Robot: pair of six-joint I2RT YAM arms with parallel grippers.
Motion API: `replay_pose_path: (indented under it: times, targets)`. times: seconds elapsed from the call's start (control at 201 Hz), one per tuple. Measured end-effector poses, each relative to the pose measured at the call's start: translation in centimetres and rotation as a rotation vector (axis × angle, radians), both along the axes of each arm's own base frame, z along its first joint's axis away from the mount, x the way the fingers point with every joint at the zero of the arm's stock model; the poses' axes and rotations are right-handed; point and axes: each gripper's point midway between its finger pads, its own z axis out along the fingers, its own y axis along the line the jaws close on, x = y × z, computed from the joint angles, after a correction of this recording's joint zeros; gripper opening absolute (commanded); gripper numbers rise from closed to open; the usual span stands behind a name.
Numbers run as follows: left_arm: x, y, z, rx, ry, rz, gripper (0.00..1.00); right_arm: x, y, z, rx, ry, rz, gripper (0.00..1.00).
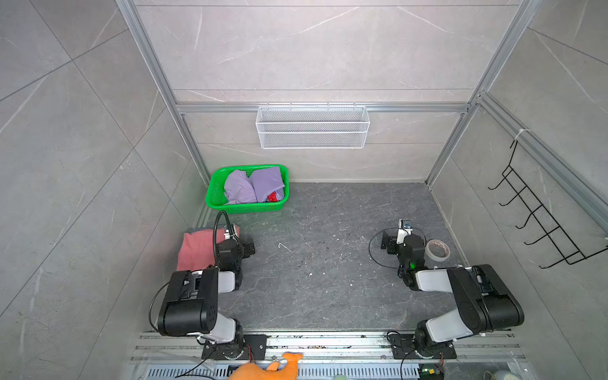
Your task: Fold and stack the t-shirts
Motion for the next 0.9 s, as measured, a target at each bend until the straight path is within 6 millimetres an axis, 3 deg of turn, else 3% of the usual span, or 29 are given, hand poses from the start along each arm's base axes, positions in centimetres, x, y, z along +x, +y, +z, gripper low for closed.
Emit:
replay_pose_path:
  times: [0.896]
  targets:
    - [-0.04, 0.01, -0.08, 0.0, 0.007, 0.001, 1.0, -0.05, 0.07, -0.08, 0.0, 0.009, 0.004, 1.0]
